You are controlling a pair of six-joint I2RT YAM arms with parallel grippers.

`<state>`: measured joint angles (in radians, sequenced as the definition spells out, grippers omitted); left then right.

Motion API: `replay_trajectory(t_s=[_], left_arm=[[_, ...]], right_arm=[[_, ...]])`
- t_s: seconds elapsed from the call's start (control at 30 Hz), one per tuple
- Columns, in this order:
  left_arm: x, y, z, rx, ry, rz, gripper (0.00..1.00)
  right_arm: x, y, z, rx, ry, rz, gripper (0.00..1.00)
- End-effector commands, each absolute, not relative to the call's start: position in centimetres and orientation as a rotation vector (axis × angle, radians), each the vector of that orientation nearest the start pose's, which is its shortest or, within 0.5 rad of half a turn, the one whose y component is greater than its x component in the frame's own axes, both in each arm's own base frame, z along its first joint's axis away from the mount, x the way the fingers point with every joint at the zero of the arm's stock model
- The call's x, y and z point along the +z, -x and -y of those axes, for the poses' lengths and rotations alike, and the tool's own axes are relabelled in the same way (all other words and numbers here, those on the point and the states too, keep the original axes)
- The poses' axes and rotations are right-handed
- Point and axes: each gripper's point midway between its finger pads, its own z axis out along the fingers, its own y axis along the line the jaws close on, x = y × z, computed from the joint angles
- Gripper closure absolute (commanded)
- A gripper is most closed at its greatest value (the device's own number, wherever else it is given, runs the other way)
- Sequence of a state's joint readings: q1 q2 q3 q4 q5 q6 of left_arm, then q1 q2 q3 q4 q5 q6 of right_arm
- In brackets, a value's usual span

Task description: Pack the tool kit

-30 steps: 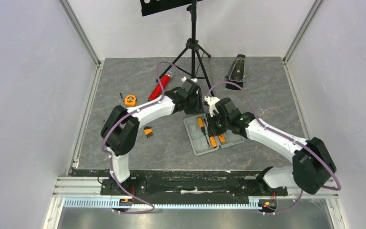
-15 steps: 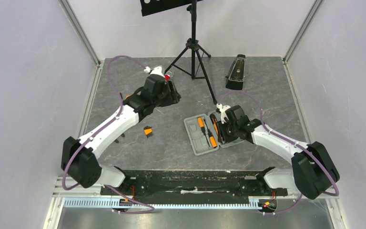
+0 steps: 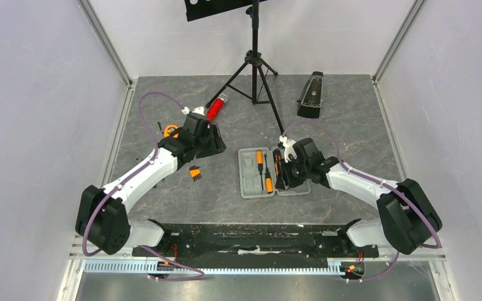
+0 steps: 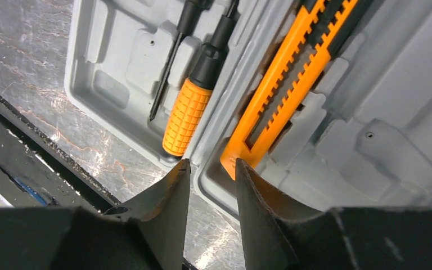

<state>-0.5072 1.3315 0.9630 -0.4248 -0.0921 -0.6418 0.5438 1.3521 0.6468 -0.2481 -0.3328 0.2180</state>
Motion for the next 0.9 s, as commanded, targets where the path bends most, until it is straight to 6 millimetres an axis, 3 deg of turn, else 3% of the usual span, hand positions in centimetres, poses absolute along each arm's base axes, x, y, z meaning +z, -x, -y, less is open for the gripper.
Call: replay_trajectory(t_s=[0.0, 0.2, 0.3, 0.4, 0.5, 0.87], left_arm=[[14.7, -31.3, 18.6, -0.486, 0.197, -2.364, 0.35], [15.3, -31.5, 18.1, -0.455, 0.171, -2.365, 0.35], [16.0, -31.6, 17.5, -0.449, 0.170, -2.354, 0.35], [16.6, -31.7, 16.6, -0.432, 0.173, -2.343, 0.35], [17.1, -31.6, 15.3, -0.412, 0.184, -2.329, 0.35], [17.4, -31.1, 11.8, -0.316, 0.176, -2.315, 0.35]], right_arm=[[6.8, -23.4, -21.4, 0.694, 0.555, -2.459, 0.62], [10.3, -26.5, -19.8, 0.498, 0.559, -2.353, 0.61], [10.8, -27.8, -19.4, 0.438, 0.565, -2.339, 0.67], [10.2, -28.6, -19.5, 0.414, 0.587, -2.357, 0.82], [9.6, -28.8, -20.0, 0.431, 0.607, -2.376, 0.90], [6.5, -28.0, -20.9, 0.468, 0.605, -2.486, 0.88]])
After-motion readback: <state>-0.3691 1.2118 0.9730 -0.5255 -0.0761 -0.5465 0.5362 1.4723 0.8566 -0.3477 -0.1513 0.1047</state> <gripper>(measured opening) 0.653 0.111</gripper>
